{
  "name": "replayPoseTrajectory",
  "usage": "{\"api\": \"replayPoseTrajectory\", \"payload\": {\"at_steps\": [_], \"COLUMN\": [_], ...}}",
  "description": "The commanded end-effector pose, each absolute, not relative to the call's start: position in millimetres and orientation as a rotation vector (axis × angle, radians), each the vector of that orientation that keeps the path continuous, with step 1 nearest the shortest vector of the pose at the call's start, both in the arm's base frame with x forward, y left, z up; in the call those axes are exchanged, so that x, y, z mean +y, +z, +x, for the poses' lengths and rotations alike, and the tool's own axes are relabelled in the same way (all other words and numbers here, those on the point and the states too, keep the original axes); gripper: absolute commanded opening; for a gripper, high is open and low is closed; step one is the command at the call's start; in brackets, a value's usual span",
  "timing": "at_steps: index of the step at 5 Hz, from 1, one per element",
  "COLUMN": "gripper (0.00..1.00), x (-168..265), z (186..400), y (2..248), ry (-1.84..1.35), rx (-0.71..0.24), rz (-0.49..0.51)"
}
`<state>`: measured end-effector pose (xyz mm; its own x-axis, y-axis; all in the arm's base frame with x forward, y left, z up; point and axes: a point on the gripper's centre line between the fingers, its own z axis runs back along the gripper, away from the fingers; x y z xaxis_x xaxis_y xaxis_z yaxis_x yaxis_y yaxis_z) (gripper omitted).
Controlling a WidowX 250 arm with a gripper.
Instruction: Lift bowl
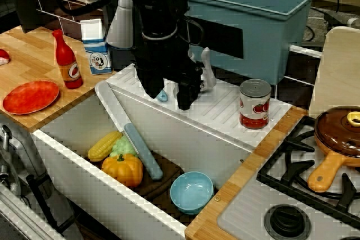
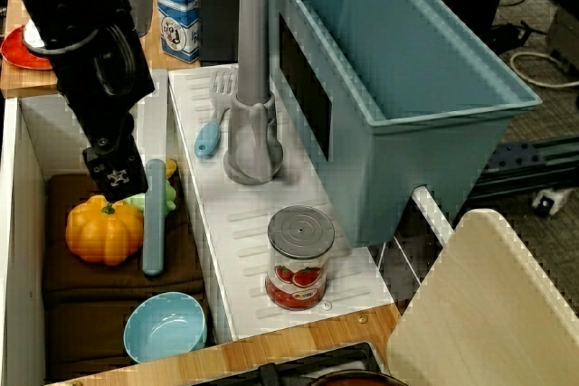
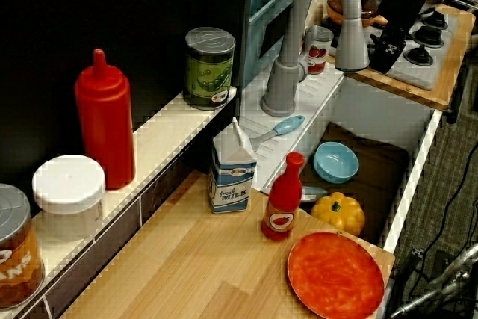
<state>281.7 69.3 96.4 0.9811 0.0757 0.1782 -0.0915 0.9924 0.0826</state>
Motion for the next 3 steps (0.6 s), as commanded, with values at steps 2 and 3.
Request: {"api": "replayPoseTrajectory", "payload": {"at_steps": [2, 3], "gripper": [1.0, 1.0], "x": [60.9, 58.0], "z": [285.7, 293.4], "y": [75.2, 62.5], "ry": [0.081, 0.088], "rx": [-0.162, -0.174], "rz": [0.1, 0.127]}}
